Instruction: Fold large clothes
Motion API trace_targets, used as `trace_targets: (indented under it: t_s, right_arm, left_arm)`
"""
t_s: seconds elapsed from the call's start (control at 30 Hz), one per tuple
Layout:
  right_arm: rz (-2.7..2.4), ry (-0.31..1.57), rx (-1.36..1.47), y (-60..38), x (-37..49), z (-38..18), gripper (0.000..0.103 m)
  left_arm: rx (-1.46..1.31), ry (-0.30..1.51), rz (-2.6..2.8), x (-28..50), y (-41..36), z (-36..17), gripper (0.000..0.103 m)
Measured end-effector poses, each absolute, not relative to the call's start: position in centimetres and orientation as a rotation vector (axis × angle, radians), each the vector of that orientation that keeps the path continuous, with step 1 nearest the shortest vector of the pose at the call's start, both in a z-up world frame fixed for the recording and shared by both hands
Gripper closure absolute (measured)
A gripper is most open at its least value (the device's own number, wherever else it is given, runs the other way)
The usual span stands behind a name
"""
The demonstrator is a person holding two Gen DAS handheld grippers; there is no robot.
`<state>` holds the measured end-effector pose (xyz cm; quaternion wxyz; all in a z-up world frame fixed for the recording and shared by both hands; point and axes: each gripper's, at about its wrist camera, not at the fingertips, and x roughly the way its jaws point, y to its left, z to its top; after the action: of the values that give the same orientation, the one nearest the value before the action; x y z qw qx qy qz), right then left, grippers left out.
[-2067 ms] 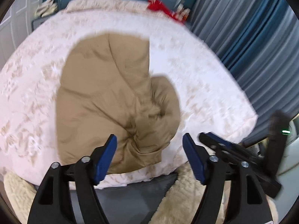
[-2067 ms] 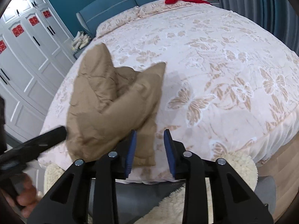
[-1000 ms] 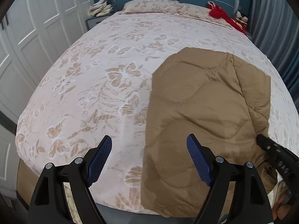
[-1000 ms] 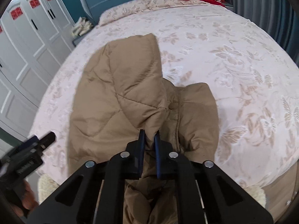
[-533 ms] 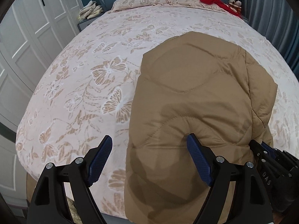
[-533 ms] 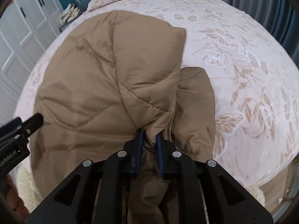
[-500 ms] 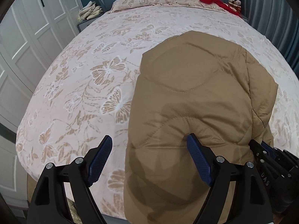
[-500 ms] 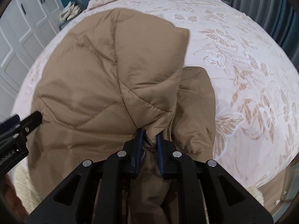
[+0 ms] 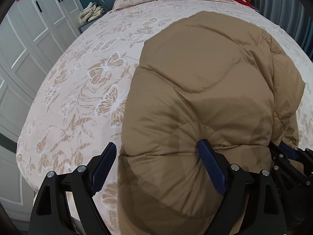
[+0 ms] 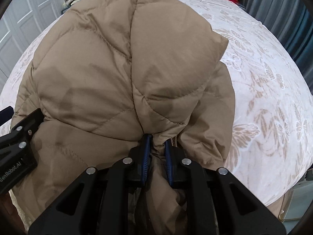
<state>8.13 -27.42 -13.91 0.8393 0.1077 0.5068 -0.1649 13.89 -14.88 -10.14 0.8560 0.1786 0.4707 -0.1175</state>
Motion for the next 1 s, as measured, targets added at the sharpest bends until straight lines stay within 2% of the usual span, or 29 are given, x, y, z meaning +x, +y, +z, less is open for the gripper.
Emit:
trace_targets:
  t_s: [0.6, 0.73, 0.87, 1.0]
  right_arm:
    - [-0.324, 1.052, 0.31, -29.0, 8.2, -14.0, 0.088]
    - [-0.31, 1.028, 0.513, -31.9, 5.8, -11.8, 0.072]
    - [-0.344, 0.96, 0.56, -33.5, 3.0, -8.7, 0.072]
    - [-0.357, 0.902, 0.466, -33.4, 3.6, -5.0, 0.078]
  left_arm:
    - [0.375, 0.998, -0.234, 14.6, -15.5, -11.3, 0.015]
    - [0.269, 1.094, -0.276, 16.0, -13.7, -9.3, 0.018]
    - [0.283, 1.025, -0.232, 17.2, -12.8, -6.3, 0.02]
    - [0.267, 0.991, -0.206, 19.3, -13.3, -4.5, 0.02]
